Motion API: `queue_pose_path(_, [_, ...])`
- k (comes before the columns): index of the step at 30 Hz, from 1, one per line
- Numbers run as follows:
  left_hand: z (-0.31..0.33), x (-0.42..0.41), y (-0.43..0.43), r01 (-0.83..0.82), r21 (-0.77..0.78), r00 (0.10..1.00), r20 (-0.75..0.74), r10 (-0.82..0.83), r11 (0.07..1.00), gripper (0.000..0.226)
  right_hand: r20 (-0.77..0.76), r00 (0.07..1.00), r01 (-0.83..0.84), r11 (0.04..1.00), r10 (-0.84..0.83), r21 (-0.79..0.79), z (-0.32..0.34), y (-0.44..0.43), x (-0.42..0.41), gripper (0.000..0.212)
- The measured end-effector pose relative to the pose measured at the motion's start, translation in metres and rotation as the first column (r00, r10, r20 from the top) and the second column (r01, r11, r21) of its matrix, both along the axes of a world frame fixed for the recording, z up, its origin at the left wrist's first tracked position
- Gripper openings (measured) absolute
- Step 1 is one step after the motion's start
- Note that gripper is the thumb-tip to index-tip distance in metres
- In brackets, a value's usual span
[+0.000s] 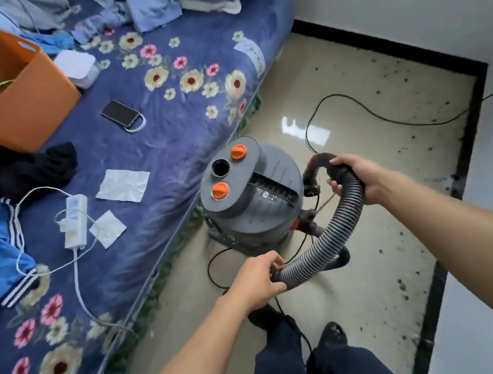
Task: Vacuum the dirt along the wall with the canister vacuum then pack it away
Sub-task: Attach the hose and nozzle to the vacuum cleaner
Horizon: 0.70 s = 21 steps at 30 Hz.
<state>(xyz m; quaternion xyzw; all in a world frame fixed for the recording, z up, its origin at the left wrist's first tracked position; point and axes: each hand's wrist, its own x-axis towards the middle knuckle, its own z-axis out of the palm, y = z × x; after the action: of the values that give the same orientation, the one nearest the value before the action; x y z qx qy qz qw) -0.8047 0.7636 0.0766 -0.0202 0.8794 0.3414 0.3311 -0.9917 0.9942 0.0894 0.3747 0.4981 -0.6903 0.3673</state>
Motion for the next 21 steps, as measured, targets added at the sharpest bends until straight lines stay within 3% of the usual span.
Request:
queue_pose_path(7, [0.001, 0.022, 0.040, 0.072, -0.128, 0.995, 0.074, -0.063, 0.989, 0.039, -0.064, 0.997, -0.043, 0.998, 0.040, -0.048, -0.022, 0.074, 0.056, 0.026])
queue_pose_path(10, [-0.003, 0.034, 0.035, 0.028, -0.180, 0.997, 0.073, -0.015, 0.983, 0.036, -0.215, 0.971, -0.075, 0.990, 0.100, 0.119, -0.035, 0.076, 0.068, 0.027])
queue_pose_path(14, [-0.009, 0.045, 0.028, -0.040, -0.210, 0.990, 0.124, 0.068, 0.977, 0.032, -0.384, 0.895, -0.065, 0.919, 0.227, 0.390, -0.029, 0.093, 0.067, 0.054])
queue_pose_path(17, [-0.011, 0.036, 0.023, -0.051, -0.232, 0.990, 0.118, 0.080, 0.971, 0.028, -0.418, 0.804, -0.120, 0.804, 0.423, 0.583, 0.002, 0.117, 0.053, 0.064])
queue_pose_path(19, [-0.004, 0.024, 0.026, -0.060, -0.243, 0.993, 0.088, 0.083, 0.968, 0.023, -0.391, 0.675, -0.162, 0.643, 0.625, 0.748, 0.037, 0.132, 0.043, 0.067])
queue_pose_path(21, [0.010, 0.006, 0.034, -0.182, -0.166, 0.979, 0.059, 0.194, 0.969, 0.019, -0.383, 0.540, -0.128, 0.524, 0.749, 0.842, 0.075, 0.144, 0.037, 0.070])
